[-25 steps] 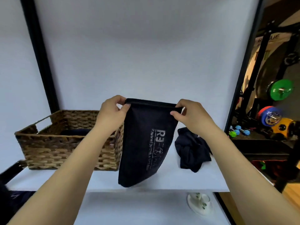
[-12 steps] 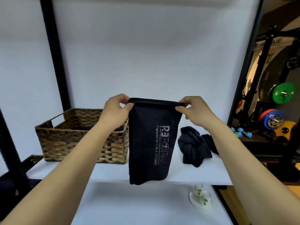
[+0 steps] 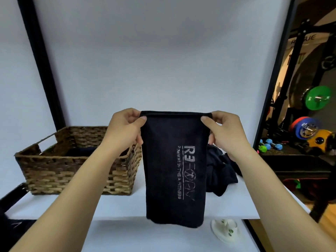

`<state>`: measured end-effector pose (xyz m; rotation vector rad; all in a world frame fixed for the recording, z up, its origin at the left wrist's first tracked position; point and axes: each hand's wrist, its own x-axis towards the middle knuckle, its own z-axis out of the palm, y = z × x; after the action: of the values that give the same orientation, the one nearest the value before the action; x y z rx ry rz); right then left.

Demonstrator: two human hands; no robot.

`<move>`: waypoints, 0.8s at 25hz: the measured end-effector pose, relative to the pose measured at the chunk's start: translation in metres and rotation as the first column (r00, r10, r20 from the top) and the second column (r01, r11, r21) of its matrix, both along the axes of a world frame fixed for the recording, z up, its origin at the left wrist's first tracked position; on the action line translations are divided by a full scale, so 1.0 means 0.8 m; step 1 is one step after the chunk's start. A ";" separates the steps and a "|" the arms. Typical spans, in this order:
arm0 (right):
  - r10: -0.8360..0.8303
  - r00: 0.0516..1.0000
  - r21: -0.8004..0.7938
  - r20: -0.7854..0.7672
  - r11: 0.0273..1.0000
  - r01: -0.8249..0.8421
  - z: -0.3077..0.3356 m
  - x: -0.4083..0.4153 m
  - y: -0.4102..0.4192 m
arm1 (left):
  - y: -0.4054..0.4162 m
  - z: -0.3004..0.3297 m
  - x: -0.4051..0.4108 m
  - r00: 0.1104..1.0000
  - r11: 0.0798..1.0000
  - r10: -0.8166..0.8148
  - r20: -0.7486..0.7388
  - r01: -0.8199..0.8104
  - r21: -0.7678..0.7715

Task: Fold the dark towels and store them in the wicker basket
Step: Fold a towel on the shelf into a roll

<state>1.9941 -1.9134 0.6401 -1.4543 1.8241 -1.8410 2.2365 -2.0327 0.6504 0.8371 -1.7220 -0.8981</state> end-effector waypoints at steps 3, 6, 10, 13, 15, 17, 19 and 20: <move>0.058 0.998 0.161 0.001 0.985 -0.057 -0.008 -0.039 -0.037 | -0.031 -0.004 -0.030 0.988 0.988 -0.028 0.155 0.004 0.157; 0.128 0.982 0.274 0.140 0.948 -0.163 -0.017 -0.068 -0.077 | -0.064 -0.014 -0.065 0.982 0.939 -0.091 0.163 0.031 0.342; 0.193 0.960 0.021 0.203 0.979 -0.202 -0.004 -0.083 -0.114 | -0.088 -0.001 -0.096 0.997 0.982 -0.041 -0.061 0.051 0.184; 0.208 0.962 -0.068 0.175 0.978 -0.199 -0.006 -0.091 -0.131 | -0.098 -0.001 -0.097 0.999 0.999 -0.027 -0.046 0.028 0.038; 0.212 0.962 -0.018 0.172 0.977 -0.212 -0.044 -0.098 -0.134 | -0.103 -0.042 -0.090 0.999 0.999 -0.037 0.012 0.037 0.017; 0.234 0.959 0.093 0.160 0.964 -0.251 -0.116 -0.106 -0.121 | -0.097 -0.117 -0.077 0.993 0.997 -0.071 0.098 0.070 0.020; 0.292 0.953 0.288 0.086 0.908 -0.304 -0.209 -0.106 -0.090 | -0.076 -0.214 -0.052 0.960 0.992 -0.127 0.251 0.122 0.035; 0.326 0.945 0.394 0.043 0.863 -0.315 -0.252 -0.103 -0.070 | -0.061 -0.261 -0.038 0.930 0.988 -0.151 0.334 0.151 0.024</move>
<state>1.9121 -1.9690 0.4388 -1.5131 1.7067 -1.2153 2.2062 -2.0811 0.4415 0.9049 -2.1070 -0.8925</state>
